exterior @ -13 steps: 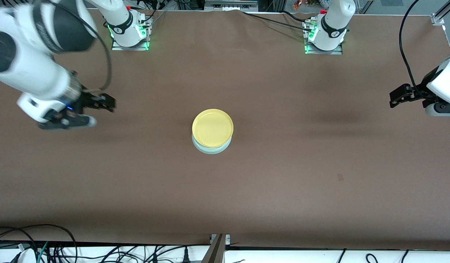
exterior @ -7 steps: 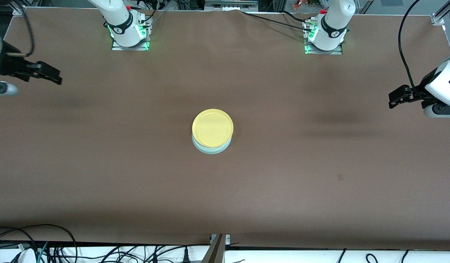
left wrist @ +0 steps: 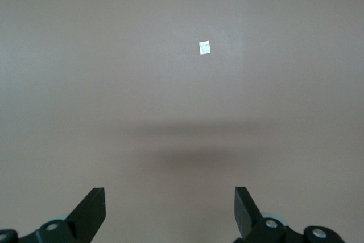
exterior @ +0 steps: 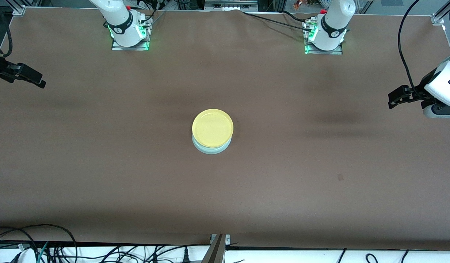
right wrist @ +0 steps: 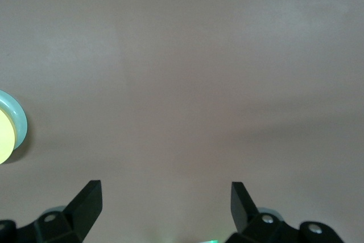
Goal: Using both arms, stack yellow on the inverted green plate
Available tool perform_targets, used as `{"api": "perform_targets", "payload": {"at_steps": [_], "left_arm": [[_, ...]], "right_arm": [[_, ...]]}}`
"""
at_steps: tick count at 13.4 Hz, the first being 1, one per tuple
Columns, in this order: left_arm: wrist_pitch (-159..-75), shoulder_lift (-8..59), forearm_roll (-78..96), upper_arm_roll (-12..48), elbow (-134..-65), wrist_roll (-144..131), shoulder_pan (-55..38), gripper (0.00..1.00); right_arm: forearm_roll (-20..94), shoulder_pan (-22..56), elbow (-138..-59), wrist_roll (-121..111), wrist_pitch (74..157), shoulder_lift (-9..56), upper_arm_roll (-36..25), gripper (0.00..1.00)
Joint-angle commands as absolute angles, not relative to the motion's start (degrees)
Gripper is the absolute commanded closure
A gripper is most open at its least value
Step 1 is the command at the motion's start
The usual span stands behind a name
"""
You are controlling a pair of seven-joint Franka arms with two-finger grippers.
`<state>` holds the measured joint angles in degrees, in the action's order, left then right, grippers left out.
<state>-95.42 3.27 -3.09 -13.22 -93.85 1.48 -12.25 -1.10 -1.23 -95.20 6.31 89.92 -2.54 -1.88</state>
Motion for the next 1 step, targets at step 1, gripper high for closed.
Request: {"api": "perform_targets", "payload": {"at_steps": [1], "left_arm": [[-95.0,4.0,-2.5,-13.3,-92.2,2.1,-12.4,0.0]], "right_arm": [[-0.4,-1.1,-97.8,6.7,90.9,-4.8,-1.3,0.0]]}}
